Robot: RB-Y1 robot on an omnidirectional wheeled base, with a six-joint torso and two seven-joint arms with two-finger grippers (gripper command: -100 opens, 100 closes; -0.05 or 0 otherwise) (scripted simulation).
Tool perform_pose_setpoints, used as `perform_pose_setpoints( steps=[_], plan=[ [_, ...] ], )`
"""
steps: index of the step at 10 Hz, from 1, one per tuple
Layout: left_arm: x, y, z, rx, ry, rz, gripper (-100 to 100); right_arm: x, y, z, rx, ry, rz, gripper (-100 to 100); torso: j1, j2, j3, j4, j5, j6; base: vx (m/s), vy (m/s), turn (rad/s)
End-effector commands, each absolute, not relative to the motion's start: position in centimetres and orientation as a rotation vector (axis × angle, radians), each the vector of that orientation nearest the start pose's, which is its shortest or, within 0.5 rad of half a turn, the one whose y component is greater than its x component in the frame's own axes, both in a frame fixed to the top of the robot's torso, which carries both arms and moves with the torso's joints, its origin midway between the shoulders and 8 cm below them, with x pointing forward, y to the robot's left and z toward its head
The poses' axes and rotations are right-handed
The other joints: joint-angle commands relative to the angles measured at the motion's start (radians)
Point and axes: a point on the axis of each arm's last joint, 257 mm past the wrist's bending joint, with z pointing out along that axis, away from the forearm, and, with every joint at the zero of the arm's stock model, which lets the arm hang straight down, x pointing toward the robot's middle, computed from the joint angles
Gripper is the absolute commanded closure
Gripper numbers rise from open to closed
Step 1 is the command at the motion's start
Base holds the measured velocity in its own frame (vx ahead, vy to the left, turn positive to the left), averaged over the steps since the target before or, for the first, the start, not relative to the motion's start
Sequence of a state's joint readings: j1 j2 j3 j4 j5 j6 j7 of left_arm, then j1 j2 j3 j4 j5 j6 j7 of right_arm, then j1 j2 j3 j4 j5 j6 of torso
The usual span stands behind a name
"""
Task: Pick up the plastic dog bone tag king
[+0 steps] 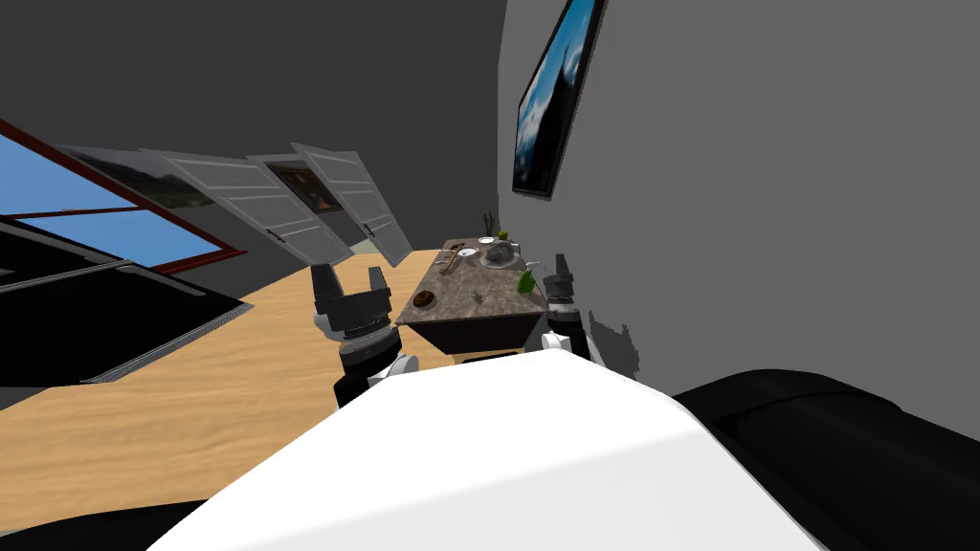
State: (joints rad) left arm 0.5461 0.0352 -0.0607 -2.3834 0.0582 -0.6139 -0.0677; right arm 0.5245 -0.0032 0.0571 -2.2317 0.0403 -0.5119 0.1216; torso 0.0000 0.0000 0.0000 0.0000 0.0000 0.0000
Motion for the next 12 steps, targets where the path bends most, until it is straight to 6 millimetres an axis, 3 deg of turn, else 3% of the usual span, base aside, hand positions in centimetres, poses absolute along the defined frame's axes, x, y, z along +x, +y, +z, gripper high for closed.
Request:
perform_pose_setpoints(
  steps=[1,5,12],
  plan=[
    [30.0,26.2,7.4,-0.518,0.494,-1.359,0,35.8,-25.7,-0.8,0.627,0.753,1.206,-100,0.000,0.000,0.000,0.000,0.000,0.000,-0.012,0.019,0.054],
    [30.0,26.2,7.4,-0.518,0.494,-1.359,0,37.8,-25.7,-2.6,0.646,0.857,1.206,-100,0.003,0.002,0.001,0.000,0.001,0.000,-0.025,0.047,0.072],
    [30.0,26.2,7.4,-0.518,0.494,-1.359,0,41.6,-26.6,-7.6,0.721,1.086,1.153,-100,0.004,0.001,0.001,0.000,0.001,0.000,-0.023,0.078,0.096]
  ],
)
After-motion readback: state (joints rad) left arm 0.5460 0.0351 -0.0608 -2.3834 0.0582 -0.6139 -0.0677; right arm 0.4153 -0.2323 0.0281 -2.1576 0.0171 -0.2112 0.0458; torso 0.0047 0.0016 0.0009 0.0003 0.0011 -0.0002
